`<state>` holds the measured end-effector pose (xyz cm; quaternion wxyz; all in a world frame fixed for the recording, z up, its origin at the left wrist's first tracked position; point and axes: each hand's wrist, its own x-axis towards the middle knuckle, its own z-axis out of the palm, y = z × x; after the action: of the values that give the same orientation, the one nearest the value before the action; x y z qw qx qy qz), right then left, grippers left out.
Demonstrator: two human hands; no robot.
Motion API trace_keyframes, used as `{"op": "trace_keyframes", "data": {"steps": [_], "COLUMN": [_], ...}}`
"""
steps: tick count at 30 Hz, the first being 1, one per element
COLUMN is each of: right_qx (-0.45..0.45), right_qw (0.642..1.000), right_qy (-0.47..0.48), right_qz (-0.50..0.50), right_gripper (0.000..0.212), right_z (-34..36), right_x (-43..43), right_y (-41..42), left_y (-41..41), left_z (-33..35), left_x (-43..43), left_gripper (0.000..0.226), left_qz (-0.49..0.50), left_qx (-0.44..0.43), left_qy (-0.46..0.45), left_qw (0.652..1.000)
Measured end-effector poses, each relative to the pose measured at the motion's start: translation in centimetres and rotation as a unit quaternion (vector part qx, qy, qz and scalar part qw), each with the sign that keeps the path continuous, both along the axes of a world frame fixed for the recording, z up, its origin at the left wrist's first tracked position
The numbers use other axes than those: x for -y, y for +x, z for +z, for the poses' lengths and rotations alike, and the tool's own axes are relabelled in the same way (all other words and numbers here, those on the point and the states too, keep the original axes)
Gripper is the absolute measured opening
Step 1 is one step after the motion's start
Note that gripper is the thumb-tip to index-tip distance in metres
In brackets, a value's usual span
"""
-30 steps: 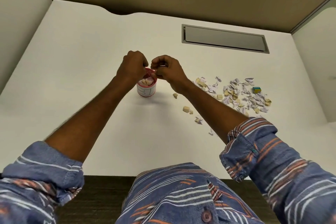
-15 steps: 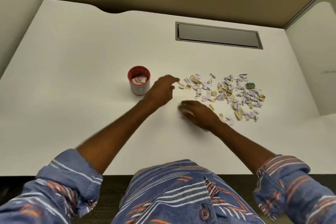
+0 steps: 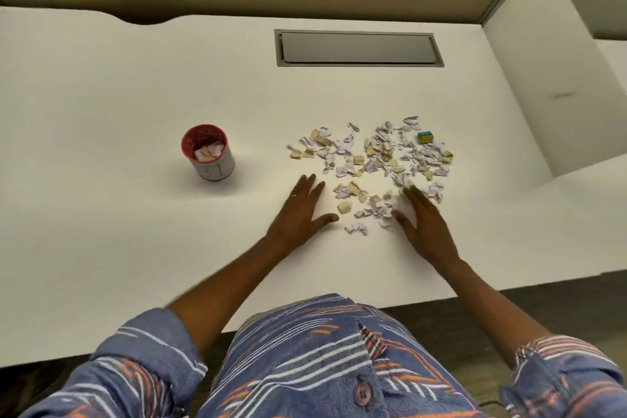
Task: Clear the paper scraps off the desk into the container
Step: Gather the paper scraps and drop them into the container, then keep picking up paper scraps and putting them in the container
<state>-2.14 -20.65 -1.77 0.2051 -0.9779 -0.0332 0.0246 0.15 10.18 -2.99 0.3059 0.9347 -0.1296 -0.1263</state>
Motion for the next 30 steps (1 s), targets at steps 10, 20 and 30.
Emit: {"op": "trace_keyframes", "data": {"steps": [10, 20, 30], "right_qx": [0.010, 0.059, 0.061], "right_qw": [0.993, 0.977, 0.994], "right_qy": [-0.036, -0.090, 0.031], "right_qz": [0.110, 0.182, 0.082], "right_gripper": [0.053, 0.046, 0.022], "right_z": [-2.1, -1.8, -0.4], "right_x": [-5.3, -1.4, -1.2], "right_y": [-1.0, -0.1, 1.4], "left_y": [1.4, 1.6, 1.7], "left_z": [-0.2, 0.2, 0.5], "left_x": [6.3, 5.7, 5.3], "left_gripper": [0.069, 0.039, 0.030], "left_qz": [-0.068, -0.104, -0.054], "left_qx": [0.056, 0.131, 0.160], "left_qy": [-0.002, 0.030, -0.017], "left_qw": [0.996, 0.985, 0.985]}}
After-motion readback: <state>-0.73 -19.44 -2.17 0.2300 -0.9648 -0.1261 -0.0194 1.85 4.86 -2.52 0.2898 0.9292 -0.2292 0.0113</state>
